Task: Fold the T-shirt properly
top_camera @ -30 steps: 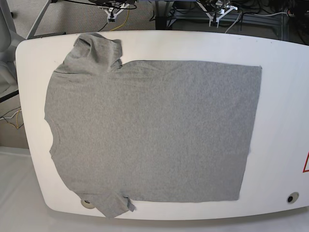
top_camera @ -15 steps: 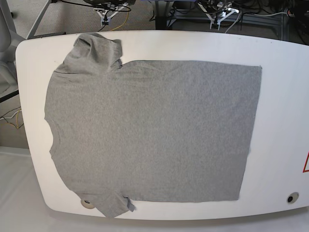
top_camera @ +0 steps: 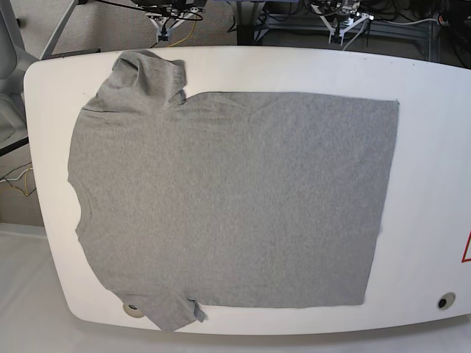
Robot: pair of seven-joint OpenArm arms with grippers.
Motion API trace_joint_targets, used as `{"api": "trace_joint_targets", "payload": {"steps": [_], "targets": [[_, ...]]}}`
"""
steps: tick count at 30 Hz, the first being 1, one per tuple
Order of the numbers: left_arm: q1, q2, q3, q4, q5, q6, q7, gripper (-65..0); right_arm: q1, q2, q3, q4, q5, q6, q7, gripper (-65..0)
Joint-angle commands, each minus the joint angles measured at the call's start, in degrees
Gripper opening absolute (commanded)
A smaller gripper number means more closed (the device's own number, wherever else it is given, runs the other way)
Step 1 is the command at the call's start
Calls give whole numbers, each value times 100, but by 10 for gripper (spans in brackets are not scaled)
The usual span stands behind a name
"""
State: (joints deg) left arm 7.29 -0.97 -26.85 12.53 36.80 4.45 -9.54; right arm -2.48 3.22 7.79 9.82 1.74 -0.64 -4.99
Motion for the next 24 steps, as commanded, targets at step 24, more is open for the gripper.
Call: {"api": "trace_joint_targets", "payload": {"steps": [24], "targets": [[2, -16, -34, -100, -16, -18, 25, -639, -191, 43, -10, 93, 5, 1, 118, -650]]}}
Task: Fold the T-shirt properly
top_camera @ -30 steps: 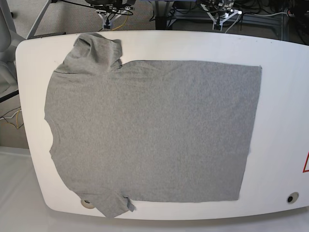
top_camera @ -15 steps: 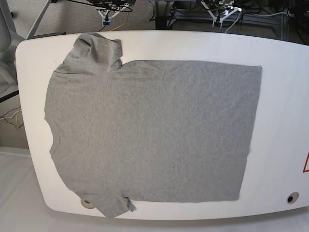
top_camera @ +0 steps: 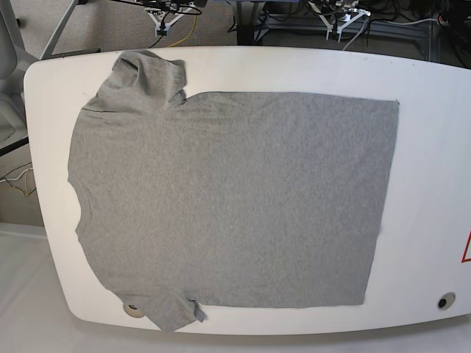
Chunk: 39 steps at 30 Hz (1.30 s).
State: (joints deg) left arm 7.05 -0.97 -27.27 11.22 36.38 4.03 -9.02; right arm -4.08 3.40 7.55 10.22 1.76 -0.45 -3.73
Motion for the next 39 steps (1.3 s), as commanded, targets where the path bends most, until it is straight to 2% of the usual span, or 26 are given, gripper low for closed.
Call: {"api": "trace_joint_targets", "payload": {"steps": [1, 9, 13, 21, 23, 31, 33, 39], "targets": [[32, -15, 5, 44, 25, 26, -29, -639, -47, 23, 16, 66, 4, -24, -8, -650], [501, 3, 15, 816, -108, -120, 43, -647, -440, 115, 37, 546, 15, 3, 90, -650], [1047, 5, 157, 1541, -73, -469, 81, -650, -927, 293, 27, 1200, 14, -3, 155, -650], [1824, -16, 358, 2704, -172, -737, -51, -647, -1686, 507, 44, 2289, 37, -5, 380, -650], [2241, -18, 445, 3260, -269, -763, -158, -636, -2051, 525, 49, 2818, 38, 14, 466, -650], [2691, -61, 535, 3940, -472, -746, -375, -626, -2664, 540, 55, 3879, 43, 25, 383, -650], [2903, -84, 536, 4367, -527, -711, -256, -634, -3067, 584, 36, 4510, 75, 32, 322, -650], [3151, -143, 528, 4818, -720, -730, -148, -640, -3528, 663, 38, 5234, 104, 53, 264, -650]]}}
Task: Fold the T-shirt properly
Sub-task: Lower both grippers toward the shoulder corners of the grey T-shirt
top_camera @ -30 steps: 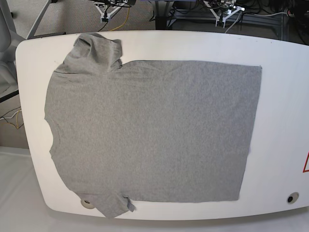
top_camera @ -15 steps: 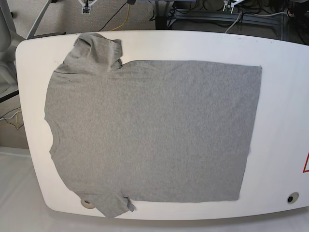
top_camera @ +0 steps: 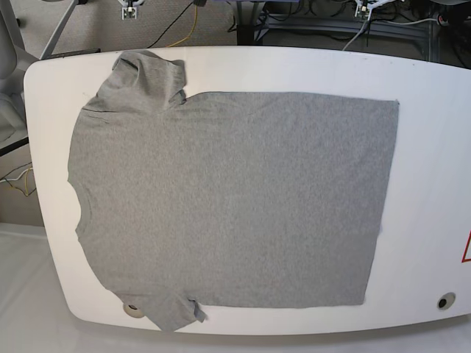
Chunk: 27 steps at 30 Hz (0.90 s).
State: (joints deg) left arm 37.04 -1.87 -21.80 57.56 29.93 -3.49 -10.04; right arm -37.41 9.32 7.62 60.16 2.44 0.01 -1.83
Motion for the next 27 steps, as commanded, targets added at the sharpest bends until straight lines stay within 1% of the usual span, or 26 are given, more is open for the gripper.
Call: {"api": "trace_joint_targets", "payload": {"steps": [1, 2, 4, 12, 20, 24, 26, 27], "targets": [[213, -59, -18, 276, -122, 24, -36, -640, -275, 80, 31, 362, 46, 7, 78, -650], [273, -63, -17, 369, -169, 26, -27, -640, -356, 89, 31, 484, 56, 6, 81, -650], [558, -121, 21, 972, -372, 18, -73, -645, -703, 132, 29, 983, 71, -14, 127, -650], [1165, -339, 79, 2074, -1186, 41, -41, -643, -1223, 167, 56, 1795, 106, -25, 149, -650], [1721, -808, 152, 2943, -2329, 9, -5, -650, -1648, 207, 57, 2483, 81, -27, 94, -650], [1915, -948, 214, 3307, -2644, -5, 23, -650, -1827, 215, 64, 2877, 103, -25, 61, -650], [2041, -1015, 246, 3563, -2859, -19, 21, -650, -2026, 199, 76, 3294, 93, 19, 92, -650], [2062, -1015, 260, 3618, -2865, -21, 36, -650, -2071, 202, 78, 3385, 96, 19, 88, -650]]}}
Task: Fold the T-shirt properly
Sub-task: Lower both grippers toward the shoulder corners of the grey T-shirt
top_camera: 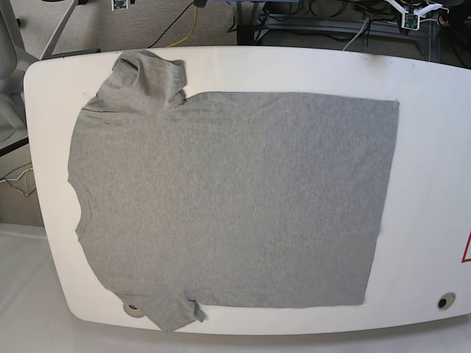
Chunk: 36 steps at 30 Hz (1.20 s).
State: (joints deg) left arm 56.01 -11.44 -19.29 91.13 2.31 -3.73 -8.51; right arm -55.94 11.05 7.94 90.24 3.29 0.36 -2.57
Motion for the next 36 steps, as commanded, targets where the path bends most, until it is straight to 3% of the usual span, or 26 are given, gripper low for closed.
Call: {"api": "trace_joint_targets", "payload": {"steps": [1, 15, 21, 29, 36], "targets": [[186, -59, 23, 316, -108, 1, -102, -650, -262, 31, 47, 468, 15, -16, 158, -650], [473, -189, 219, 1498, -274, -31, 317, -650, -804, 130, 76, 1812, 38, -21, -28, -650], [404, -165, 207, 2355, -91, -61, 609, -650, -803, 294, 97, 2367, 90, 9, -252, -650], [209, -144, 200, 2715, 68, -81, 699, -648, -495, 341, 119, 3014, 119, -20, -646, -650], [135, -132, 193, 2775, -9, -147, 591, -516, -206, 330, 265, 3158, 251, -27, -987, -650]]}}
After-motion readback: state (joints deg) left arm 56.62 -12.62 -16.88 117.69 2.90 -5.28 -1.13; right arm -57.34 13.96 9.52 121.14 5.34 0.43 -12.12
